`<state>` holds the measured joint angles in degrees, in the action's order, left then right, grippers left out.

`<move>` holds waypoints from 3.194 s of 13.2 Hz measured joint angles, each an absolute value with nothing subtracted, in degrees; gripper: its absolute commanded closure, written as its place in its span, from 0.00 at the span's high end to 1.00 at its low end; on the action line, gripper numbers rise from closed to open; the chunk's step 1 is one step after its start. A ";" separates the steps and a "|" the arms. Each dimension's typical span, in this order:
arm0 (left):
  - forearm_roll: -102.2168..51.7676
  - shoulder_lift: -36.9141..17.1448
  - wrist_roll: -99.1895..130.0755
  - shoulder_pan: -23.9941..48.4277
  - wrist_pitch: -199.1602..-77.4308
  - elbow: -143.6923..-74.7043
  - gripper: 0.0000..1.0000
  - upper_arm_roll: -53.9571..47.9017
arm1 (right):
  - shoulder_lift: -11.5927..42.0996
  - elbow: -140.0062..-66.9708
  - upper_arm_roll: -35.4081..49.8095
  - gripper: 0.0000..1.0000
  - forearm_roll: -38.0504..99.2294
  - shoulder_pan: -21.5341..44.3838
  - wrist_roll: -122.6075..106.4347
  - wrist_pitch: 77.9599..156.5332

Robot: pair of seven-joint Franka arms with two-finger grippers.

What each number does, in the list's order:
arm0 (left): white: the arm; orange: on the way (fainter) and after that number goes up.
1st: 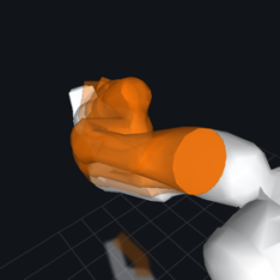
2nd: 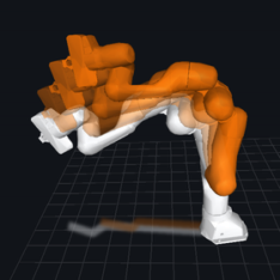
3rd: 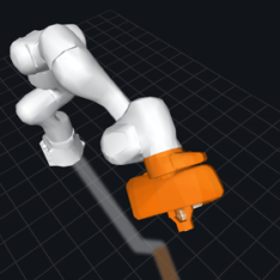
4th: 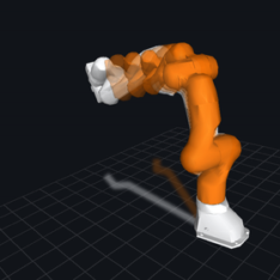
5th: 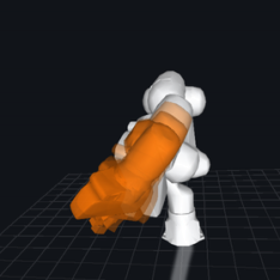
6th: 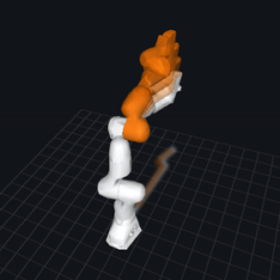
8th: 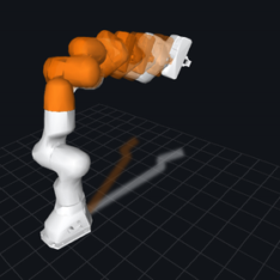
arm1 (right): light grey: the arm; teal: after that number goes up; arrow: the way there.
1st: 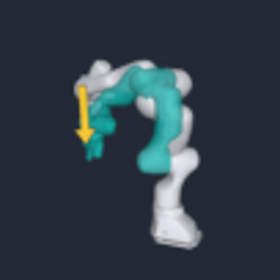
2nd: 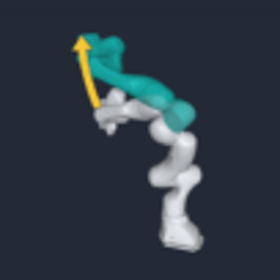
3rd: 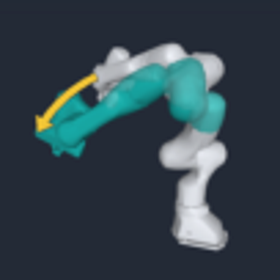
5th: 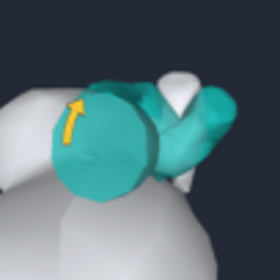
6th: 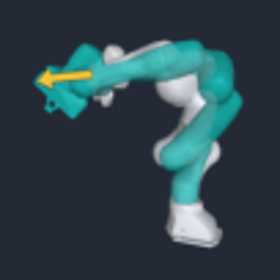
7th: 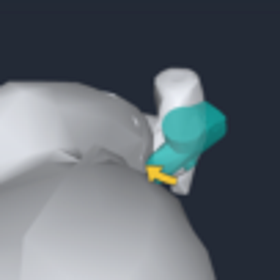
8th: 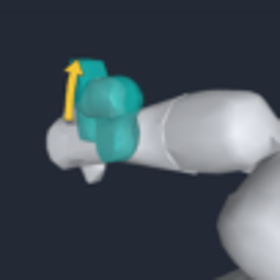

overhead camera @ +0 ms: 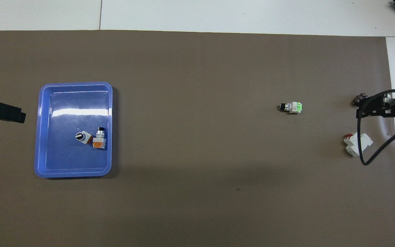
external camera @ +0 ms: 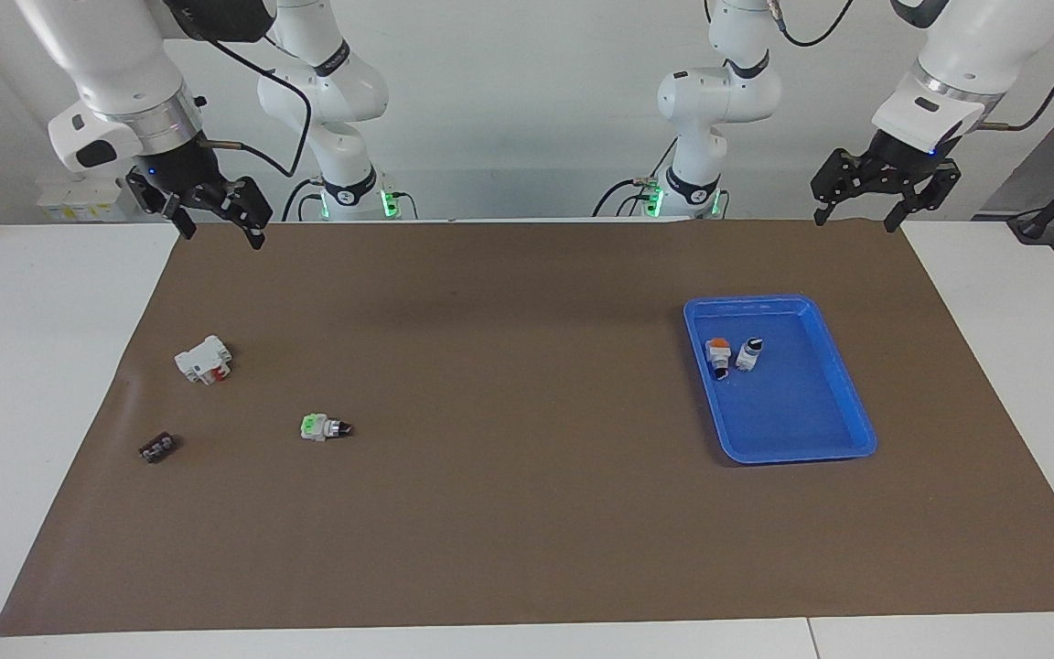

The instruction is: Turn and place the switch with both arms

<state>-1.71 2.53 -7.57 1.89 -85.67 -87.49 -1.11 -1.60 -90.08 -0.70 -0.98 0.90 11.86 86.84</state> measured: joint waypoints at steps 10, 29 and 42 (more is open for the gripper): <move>-1.71 2.52 -7.58 1.97 -84.61 -87.08 1.00 -1.54 | -1.39 -90.14 -0.72 1.00 -0.98 1.03 16.48 93.18; -1.71 2.90 -7.57 2.79 -83.18 -88.24 1.00 -2.30 | 19.15 -100.71 -0.69 1.00 4.75 2.15 66.57 122.80; -1.71 3.86 -7.57 2.78 -83.07 -89.60 1.00 -2.29 | 22.49 -111.82 -0.57 0.00 24.05 -0.60 65.79 136.22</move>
